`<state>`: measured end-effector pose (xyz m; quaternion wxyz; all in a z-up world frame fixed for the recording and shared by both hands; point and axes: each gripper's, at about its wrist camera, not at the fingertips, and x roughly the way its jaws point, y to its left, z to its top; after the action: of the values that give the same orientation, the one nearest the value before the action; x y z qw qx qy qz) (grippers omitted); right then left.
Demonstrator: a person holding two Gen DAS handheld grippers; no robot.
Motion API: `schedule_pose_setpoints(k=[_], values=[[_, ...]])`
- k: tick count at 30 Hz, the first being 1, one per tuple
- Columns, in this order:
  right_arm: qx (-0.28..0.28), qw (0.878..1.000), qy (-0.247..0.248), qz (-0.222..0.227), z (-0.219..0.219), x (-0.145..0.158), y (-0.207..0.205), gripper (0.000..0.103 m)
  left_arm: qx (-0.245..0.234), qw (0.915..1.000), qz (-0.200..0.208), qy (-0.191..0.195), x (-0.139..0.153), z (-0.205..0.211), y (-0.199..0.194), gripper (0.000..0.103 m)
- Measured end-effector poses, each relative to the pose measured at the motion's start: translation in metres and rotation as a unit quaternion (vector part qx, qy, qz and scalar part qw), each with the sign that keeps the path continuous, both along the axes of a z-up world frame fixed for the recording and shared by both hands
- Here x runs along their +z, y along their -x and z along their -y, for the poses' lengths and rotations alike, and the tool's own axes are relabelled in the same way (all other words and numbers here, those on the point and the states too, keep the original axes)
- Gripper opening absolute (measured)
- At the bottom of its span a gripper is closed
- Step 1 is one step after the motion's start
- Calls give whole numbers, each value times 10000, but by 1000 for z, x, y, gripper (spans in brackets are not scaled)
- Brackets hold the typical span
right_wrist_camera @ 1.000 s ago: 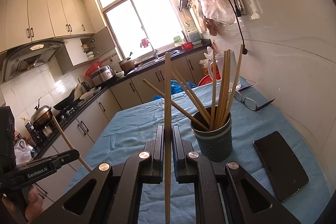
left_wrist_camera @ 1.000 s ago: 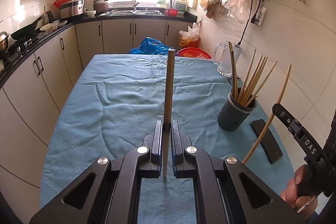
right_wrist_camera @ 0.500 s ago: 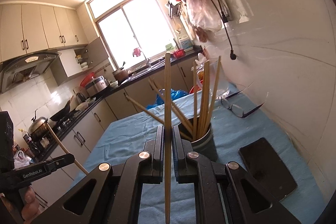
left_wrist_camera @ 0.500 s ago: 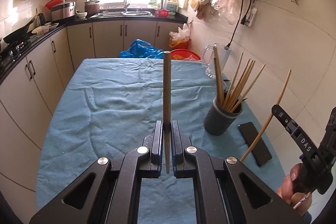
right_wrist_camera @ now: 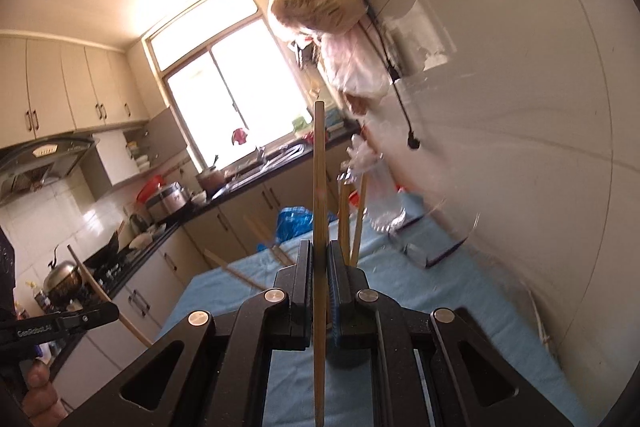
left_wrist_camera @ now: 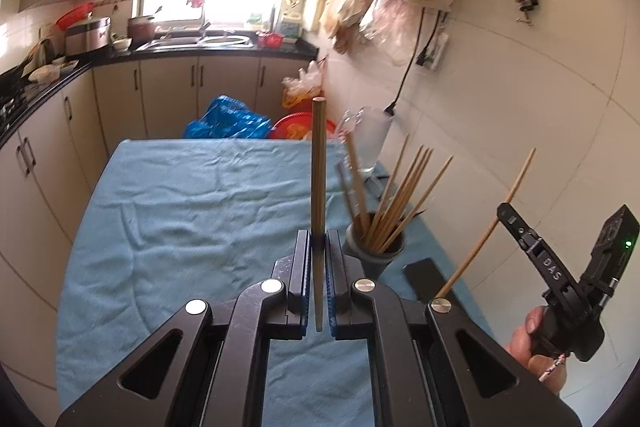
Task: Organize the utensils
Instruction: 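Lower the left tool's chopstick into the black cup and open while the right tool does likewise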
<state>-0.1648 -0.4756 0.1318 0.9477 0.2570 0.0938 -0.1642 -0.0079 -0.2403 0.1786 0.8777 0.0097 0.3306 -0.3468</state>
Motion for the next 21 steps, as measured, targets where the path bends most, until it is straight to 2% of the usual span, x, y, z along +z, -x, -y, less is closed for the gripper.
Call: schedule_pose_setpoints(k=[6, 14, 21], values=[[-209, 9994, 56, 257, 13, 19, -6, 8, -195, 9995, 220, 113, 24, 26, 1, 6], [-377, 9984, 193, 379, 23, 34, -34, 8, -280, 9988, 326, 254, 38, 62, -19, 6], [-590, 9971, 363, 318, 35, 30, -69, 8, -295, 9986, 347, 262, 29, 94, -40, 6]])
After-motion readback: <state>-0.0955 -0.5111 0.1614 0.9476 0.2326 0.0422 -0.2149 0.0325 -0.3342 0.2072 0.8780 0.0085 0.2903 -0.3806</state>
